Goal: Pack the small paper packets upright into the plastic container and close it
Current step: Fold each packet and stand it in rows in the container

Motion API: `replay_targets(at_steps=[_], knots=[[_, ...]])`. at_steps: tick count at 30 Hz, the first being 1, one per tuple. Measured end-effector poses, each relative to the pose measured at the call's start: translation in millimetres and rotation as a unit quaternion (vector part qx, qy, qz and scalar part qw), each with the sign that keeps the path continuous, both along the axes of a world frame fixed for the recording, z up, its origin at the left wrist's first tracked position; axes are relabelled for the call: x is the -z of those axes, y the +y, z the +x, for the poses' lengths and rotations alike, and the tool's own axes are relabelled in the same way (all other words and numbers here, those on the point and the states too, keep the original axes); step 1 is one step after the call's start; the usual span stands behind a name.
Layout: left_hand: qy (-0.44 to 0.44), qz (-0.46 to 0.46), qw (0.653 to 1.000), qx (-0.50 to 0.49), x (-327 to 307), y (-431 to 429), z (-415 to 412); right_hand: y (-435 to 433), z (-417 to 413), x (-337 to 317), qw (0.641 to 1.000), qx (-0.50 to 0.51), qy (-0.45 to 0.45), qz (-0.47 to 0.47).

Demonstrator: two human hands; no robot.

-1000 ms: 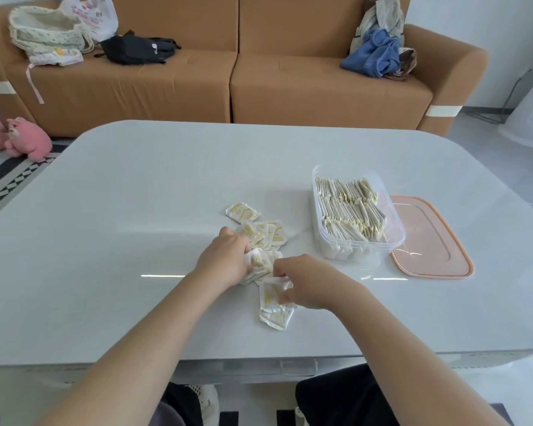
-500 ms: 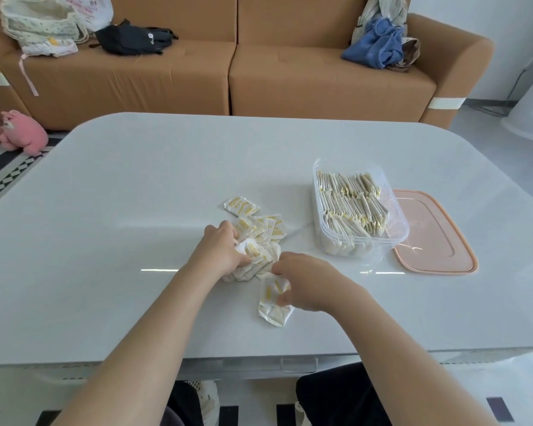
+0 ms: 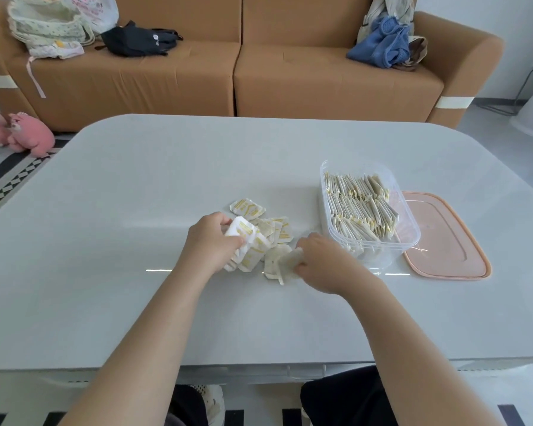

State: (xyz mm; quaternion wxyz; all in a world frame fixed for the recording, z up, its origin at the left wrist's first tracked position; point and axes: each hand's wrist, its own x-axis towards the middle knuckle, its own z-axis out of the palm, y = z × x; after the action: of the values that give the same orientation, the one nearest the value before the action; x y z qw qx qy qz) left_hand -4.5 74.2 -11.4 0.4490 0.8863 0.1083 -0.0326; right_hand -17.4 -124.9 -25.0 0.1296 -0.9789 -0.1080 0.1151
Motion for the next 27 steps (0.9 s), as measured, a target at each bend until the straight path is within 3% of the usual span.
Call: replay_targets(at_steps=[2, 3, 5, 7, 9, 12, 18, 23, 27], knots=[[-0.031, -0.060, 0.997, -0.030, -3, 1, 0, -1, 6, -7, 0.992, 0.067, -0.043, 0.101], [-0.046, -0.096, 0.993, -0.047, -4, 0, 1, 1, 7, -15, 0.972, 0.112, -0.054, 0.197], [-0.070, -0.167, 0.981, -0.074, -7, -3, -1, 10, 4, -30, 0.874, 0.176, -0.026, 0.452], [-0.075, -0.228, 0.966, -0.093, -11, -8, -3, 21, 1, -41, 0.775, 0.202, 0.047, 0.596], [-0.073, -0.285, 0.951, -0.094, -14, -13, -5, 28, 1, -39, 0.743, 0.222, 0.087, 0.625], [-0.073, -0.339, 0.935, -0.077, -18, -18, -8, 33, 5, -31, 0.733, 0.249, 0.106, 0.624], [-0.086, -0.346, 0.933, -0.049, -20, -18, -10, 34, 9, -23, 0.733, 0.236, 0.161, 0.618], [-0.079, -0.374, 0.923, -0.049, -19, -14, -6, 33, 13, -25, 0.688, 0.237, 0.216, 0.652], [-0.065, -0.385, 0.918, -0.066, -18, -10, -3, 33, 14, -24, 0.671, 0.229, 0.223, 0.669]])
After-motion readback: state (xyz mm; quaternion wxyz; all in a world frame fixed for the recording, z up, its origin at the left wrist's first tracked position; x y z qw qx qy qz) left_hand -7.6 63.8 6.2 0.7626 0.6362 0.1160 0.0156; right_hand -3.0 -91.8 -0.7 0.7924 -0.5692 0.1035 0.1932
